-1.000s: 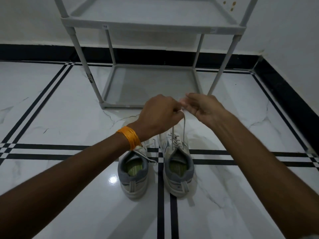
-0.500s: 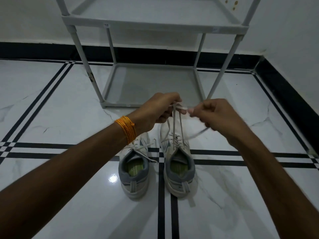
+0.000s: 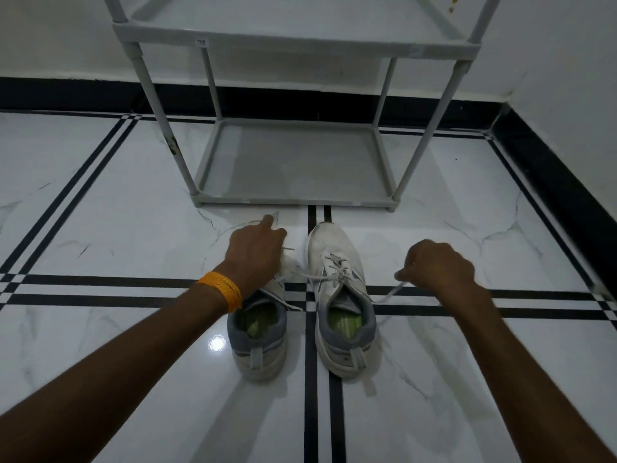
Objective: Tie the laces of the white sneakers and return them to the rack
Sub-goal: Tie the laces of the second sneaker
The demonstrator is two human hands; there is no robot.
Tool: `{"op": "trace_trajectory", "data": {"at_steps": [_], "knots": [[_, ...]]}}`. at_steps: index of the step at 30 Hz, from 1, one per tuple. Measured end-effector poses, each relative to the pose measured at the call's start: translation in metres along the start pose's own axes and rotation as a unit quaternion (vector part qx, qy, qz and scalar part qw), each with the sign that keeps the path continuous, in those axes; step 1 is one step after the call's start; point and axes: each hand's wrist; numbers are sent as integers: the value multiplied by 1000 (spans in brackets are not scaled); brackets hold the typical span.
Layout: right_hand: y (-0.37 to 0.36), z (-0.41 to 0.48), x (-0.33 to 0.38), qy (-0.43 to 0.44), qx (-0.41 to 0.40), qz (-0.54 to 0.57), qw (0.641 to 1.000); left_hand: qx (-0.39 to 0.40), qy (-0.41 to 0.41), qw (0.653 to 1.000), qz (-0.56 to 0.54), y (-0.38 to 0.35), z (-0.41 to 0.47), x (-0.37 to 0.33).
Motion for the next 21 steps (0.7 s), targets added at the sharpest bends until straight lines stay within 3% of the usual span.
{"op": "trace_trajectory", "data": {"at_steps": [2,5,8,13,18,21], "knots": [[-6,-3,8,65,1,1,998,-15,-39,993,-107,-7,1,-15],[-10,-14,24,160,20,110,981,74,-87,960,-255,-15,-2,-38],[-21,-23,38,178,61,118,975,75,-59,944,-317,-24,-9,-51],[-33,-20,38,116,25,123,985,70,-44,941,-328,-30,-9,-57],[-37,-20,31,164,6,161,973,68,-68,925,-368,-35,-16,-59],[-39,-21,23,161,-46,210,963,47,-66,925,-372,-32,-16,-58]]}}
Point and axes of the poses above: each hand's wrist, its own z-axis towards the middle knuckle, its own y-axis out of the back of the hand, x = y × z, and after that the axes turned 2 degrees about -z, right-handed
